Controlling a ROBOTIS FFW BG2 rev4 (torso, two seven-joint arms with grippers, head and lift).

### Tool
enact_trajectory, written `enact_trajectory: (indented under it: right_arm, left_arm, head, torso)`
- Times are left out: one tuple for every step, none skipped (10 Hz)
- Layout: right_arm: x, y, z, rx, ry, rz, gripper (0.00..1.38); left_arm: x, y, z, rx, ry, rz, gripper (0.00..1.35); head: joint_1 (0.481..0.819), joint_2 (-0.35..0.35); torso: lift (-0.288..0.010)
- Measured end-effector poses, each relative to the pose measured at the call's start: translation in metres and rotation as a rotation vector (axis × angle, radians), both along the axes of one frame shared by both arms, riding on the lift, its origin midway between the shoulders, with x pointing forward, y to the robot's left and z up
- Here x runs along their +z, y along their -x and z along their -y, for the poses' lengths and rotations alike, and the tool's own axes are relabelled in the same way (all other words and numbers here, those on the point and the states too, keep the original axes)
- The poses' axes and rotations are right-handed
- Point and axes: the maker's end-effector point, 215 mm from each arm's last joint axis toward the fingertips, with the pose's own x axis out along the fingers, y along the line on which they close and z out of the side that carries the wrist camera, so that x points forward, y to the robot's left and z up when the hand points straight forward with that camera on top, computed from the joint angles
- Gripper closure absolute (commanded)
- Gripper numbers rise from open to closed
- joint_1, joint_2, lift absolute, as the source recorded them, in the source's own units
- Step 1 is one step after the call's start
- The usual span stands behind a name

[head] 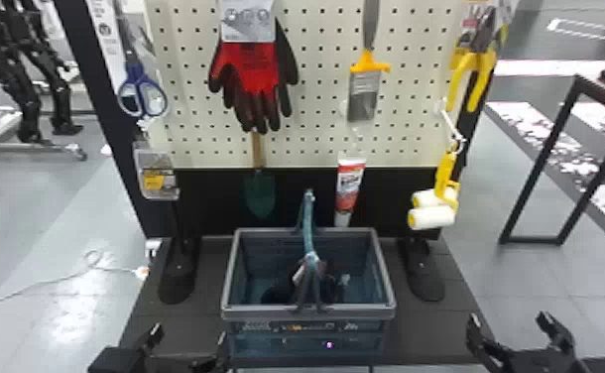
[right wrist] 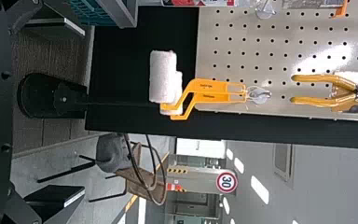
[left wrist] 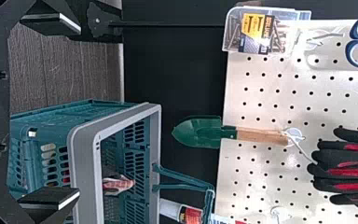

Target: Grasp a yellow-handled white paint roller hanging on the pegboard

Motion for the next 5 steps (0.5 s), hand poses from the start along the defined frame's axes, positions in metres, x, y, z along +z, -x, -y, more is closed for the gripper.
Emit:
enact_trajectory:
  right_arm:
    - [0.0012,-0.0012,-0.0001,0.0,0.0,0.003,0.13]
    - [0.0024,-0.0021,0.0001,0.0,-0.001,0.005,0.13]
    - [0.0038,-0.0026,0.0008,-0.002,-0.005,0.008,0.12]
    - [0.0044,-0.0037,0.0011,-0.002,-0.009,0.008,0.12]
    - [0.004,-0.0055,0.001,0.0,-0.012,0.001,0.12]
  left_arm:
    - [0.0003,-0.0003,0.0005,0.0,0.001,0.0,0.09]
    - [0.0006,-0.0005,0.0005,0.0,0.002,0.001,0.09]
    - [0.0006,-0.0005,0.0008,0.0,0.002,0.001,0.09]
    - [0.0,-0.0005,0.0012,-0.001,0.002,0.0,0.09]
    - [-0.0001,-0.0008,0.0015,-0.002,0.002,-0.001,0.09]
  head:
    - [0.549,0.0]
    - [0.549,0.0]
    - [0.549,0.0]
    - [0.549,0.0]
    - [0.549,0.0]
  torso:
    - [-0.1]
    - [-0.1]
    - [-0.1]
    - [-0.1]
    - [-0.1]
